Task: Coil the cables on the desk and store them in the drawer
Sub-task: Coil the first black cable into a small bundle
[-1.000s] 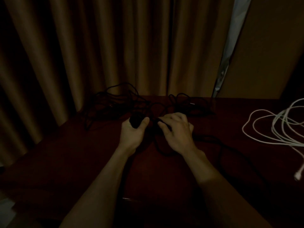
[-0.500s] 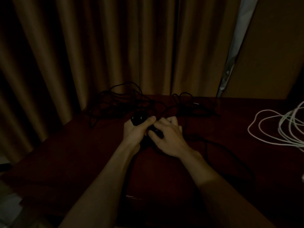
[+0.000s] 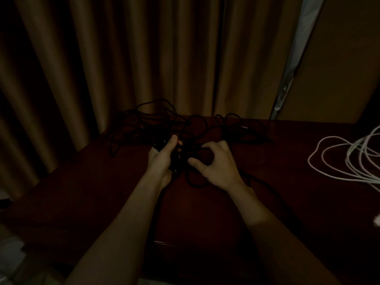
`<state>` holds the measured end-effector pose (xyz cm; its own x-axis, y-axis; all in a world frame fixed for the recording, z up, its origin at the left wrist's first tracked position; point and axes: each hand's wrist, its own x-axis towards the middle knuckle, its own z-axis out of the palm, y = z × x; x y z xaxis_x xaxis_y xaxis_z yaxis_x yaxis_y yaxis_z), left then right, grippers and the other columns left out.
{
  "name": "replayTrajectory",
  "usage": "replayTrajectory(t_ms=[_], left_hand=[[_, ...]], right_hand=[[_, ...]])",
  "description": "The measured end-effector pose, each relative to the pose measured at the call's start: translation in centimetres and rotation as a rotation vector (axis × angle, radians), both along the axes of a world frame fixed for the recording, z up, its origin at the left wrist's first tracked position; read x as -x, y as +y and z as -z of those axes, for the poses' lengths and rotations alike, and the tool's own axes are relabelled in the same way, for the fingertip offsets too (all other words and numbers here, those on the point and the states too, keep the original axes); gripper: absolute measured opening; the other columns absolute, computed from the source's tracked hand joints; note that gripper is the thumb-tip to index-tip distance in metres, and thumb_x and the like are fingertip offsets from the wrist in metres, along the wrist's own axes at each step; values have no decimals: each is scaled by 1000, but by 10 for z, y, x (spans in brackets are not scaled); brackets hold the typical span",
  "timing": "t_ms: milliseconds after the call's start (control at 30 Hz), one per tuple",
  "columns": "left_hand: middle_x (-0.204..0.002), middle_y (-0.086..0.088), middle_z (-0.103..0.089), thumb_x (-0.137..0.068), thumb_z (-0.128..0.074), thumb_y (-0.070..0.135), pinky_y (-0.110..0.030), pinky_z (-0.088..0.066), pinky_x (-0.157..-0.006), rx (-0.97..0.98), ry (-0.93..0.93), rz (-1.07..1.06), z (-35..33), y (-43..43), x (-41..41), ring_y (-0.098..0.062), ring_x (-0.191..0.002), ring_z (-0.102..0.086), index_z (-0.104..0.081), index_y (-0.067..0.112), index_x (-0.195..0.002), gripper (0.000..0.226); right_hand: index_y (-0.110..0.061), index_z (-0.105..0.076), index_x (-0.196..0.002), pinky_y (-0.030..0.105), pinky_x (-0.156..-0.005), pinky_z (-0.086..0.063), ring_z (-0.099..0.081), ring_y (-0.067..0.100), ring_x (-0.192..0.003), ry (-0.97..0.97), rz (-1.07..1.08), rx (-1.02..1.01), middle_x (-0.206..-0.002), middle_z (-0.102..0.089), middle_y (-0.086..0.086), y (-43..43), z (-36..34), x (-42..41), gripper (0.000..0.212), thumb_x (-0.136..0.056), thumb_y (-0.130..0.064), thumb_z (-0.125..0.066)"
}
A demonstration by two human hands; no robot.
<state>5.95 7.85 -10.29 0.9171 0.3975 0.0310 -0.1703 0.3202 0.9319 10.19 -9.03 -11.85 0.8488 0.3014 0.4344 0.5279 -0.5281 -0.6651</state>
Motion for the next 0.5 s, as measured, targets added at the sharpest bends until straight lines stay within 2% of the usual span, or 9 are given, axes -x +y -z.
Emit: replayTrajectory(t_ms=[67,133,200,300,400,500], left_hand=[[-88,-3,-71,-98,-70,29,-44,-57,-88,24,-19,6,0,-1,0,-24,-91,-67,-74,18,-80,22],[-83,0,-71,-100,-68,26,-41,-57,-82,30,-15,7,0,-2,0,-19,-83,-68,-74,20,-78,23],[-83,0,-73,-100,-68,25,-35,-56,-78,15,-1,-4,1,-3,1,-17,-81,-69,-72,16,-85,18],[-88,-1,-73,-100,-68,24,-33,-54,-75,-27,18,-31,-4,-1,2,-18,-84,-67,-71,12,-91,15],[-87,-4,-72,-101,-68,23,-33,-56,-72,-49,28,-76,-21,0,2,-17,-78,-67,-72,9,-94,16],[-89,-6,-75,-102,-67,22,-31,-57,-68,-79,9,-110,-45,0,4,-16,-77,-70,-72,8,-87,20]], right_hand=[[-17,-71,-110,21,-77,-42,-54,7,-88,12,18,-110,-103,-51,-2,-3,-3,0,28,-97,-42,-67],[-17,-72,-100,23,-67,-38,-53,6,-77,-6,77,-137,-94,-53,0,-8,-4,-1,25,-102,-39,-61],[-19,-73,-99,25,-64,-37,-54,10,-75,-39,144,-70,-93,-56,0,-15,-6,-3,26,-101,-43,-61],[-19,-74,-106,26,-72,-38,-58,15,-85,-34,227,17,-99,-57,-1,-29,-15,-5,31,-101,-46,-60],[-17,-75,-111,25,-78,-40,-63,23,-100,6,288,50,-109,-61,4,-47,-28,-7,32,-100,-44,-63],[-15,-77,-109,24,-81,-38,-63,25,-108,15,341,81,-117,-64,7,-62,-46,-6,29,-99,-39,-67]])
